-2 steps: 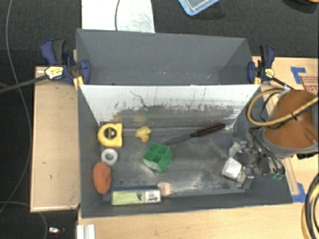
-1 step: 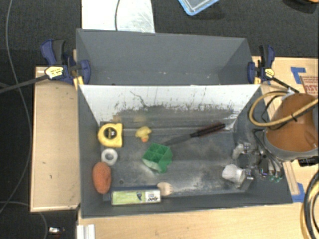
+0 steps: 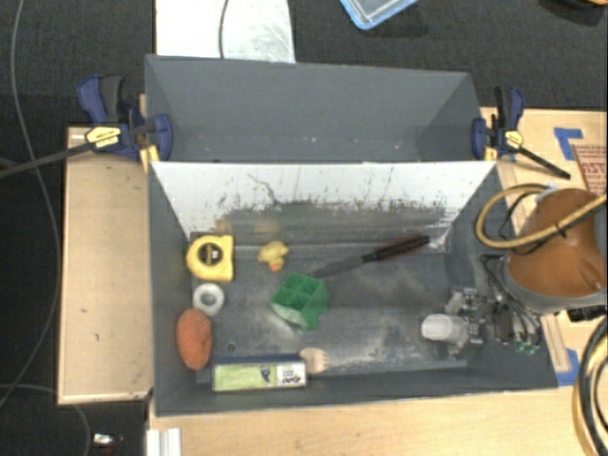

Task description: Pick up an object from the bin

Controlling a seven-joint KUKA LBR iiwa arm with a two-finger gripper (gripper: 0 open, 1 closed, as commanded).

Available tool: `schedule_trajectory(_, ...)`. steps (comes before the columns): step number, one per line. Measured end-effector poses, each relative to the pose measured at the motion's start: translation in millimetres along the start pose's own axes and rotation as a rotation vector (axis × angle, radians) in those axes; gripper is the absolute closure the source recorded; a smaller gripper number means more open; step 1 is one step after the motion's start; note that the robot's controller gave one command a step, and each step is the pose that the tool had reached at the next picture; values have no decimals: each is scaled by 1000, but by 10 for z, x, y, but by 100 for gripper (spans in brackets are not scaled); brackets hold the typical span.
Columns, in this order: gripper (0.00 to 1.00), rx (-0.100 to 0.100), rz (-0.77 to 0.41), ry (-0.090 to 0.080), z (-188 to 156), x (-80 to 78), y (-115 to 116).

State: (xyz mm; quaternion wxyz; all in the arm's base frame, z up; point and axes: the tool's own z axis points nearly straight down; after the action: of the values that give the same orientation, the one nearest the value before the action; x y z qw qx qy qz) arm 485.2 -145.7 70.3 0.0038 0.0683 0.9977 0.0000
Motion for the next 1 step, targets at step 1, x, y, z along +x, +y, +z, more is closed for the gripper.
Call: schedule_trajectory(1,100,0,-1,0,0,0,2)
